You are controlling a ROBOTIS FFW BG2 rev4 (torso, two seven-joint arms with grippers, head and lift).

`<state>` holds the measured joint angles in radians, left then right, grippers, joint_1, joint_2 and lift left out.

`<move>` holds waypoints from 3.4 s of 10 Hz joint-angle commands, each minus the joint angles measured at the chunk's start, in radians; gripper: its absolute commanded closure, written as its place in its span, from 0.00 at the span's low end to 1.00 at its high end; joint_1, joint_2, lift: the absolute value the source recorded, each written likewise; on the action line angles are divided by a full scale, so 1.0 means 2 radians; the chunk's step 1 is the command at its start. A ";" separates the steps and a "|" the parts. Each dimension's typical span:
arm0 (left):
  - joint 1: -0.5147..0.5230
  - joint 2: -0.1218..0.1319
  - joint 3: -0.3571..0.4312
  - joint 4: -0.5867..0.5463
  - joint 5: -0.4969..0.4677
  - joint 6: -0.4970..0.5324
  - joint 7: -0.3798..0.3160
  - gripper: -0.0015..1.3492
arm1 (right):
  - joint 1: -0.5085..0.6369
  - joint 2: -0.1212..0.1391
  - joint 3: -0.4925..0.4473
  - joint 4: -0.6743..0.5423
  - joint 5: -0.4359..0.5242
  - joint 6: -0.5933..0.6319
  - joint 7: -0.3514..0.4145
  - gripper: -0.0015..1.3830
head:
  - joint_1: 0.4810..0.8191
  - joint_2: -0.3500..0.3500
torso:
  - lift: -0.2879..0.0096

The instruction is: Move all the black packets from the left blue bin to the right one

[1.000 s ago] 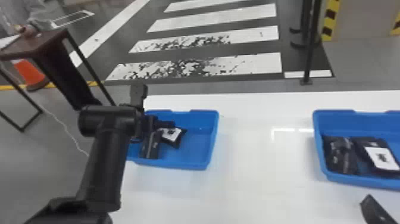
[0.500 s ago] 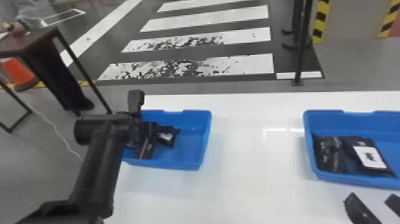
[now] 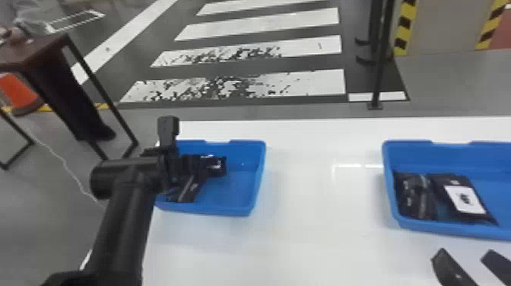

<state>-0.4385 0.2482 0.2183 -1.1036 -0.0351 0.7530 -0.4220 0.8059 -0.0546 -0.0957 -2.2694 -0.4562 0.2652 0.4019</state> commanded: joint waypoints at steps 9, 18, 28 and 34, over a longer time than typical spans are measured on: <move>0.202 -0.016 0.050 -0.210 0.080 -0.266 -0.011 0.89 | 0.002 -0.002 0.000 0.001 -0.012 0.017 0.009 0.14 | 0.63 0.92 | 0.50; 0.328 -0.040 -0.072 -0.380 0.336 -0.238 -0.062 0.89 | -0.061 -0.002 0.004 0.005 -0.033 0.063 0.071 0.14 | 0.63 0.63 | 0.50; 0.320 -0.037 -0.205 -0.413 0.369 -0.211 -0.062 0.89 | -0.137 -0.031 0.096 0.012 -0.111 0.117 0.072 0.14 | 0.63 0.53 | 0.50; 0.317 -0.033 -0.225 -0.416 0.376 -0.199 -0.063 0.89 | -0.164 -0.036 0.083 0.038 -0.114 0.115 0.042 0.14 | 0.63 0.43 | 0.50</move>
<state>0.1960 0.1810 -0.2310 -1.9344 0.7179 0.3539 -0.5476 0.4789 -0.1258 0.0730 -2.1934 -0.6854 0.4972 0.4856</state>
